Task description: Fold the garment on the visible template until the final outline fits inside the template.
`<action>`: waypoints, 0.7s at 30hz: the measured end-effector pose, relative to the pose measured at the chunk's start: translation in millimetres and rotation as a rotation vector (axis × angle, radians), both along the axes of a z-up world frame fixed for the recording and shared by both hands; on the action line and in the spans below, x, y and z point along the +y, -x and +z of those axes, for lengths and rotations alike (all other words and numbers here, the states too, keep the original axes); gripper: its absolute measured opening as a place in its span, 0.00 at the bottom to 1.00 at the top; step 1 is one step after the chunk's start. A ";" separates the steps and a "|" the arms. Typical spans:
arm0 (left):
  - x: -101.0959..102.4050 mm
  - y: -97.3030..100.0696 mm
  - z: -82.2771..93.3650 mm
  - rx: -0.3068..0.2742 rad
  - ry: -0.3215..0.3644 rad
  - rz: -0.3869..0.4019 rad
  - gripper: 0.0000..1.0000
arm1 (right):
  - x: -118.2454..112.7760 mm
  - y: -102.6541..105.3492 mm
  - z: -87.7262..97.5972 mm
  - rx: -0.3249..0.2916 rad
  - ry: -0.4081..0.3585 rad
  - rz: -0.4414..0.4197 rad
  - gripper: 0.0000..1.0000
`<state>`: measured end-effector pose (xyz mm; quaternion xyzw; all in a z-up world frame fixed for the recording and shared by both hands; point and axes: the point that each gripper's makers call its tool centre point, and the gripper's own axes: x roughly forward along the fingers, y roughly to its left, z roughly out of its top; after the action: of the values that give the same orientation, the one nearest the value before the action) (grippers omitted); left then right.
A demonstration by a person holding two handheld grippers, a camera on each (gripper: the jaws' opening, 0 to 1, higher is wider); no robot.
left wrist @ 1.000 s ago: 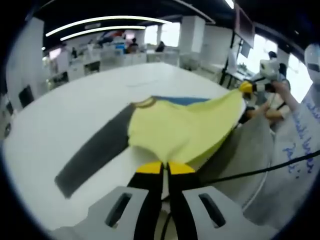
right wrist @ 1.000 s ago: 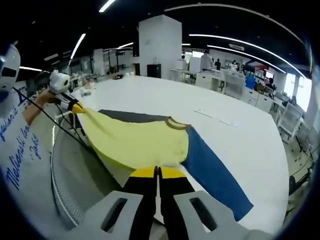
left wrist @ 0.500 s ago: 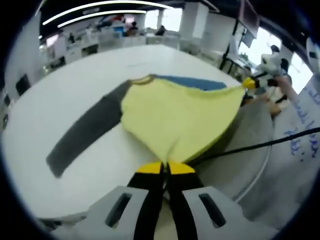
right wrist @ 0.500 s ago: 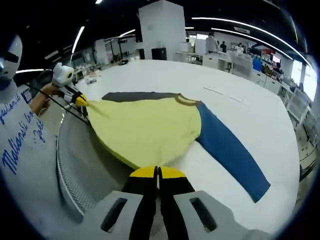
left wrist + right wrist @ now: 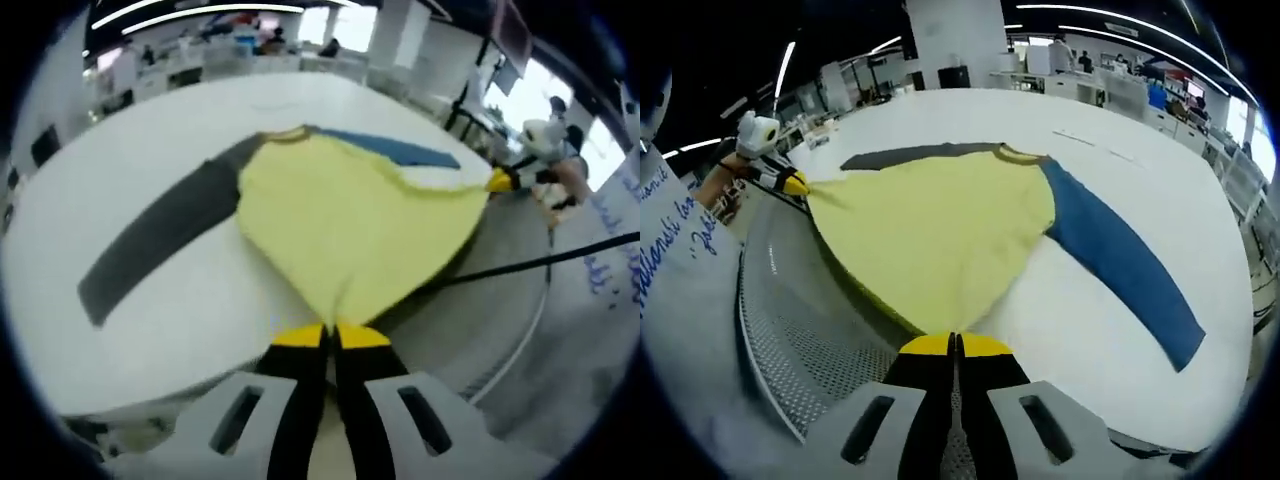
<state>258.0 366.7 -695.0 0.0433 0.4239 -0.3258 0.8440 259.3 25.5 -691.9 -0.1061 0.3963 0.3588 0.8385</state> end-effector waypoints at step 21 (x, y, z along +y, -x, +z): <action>7.3 -4.1 -7.0 0.003 -0.050 -0.003 0.00 | 6.8 1.3 -7.9 0.025 0.020 0.057 0.02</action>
<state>262.2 374.0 -702.0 0.0644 0.4331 -0.3165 0.8415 257.9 32.3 -699.8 -0.1210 0.4071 0.3797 0.8218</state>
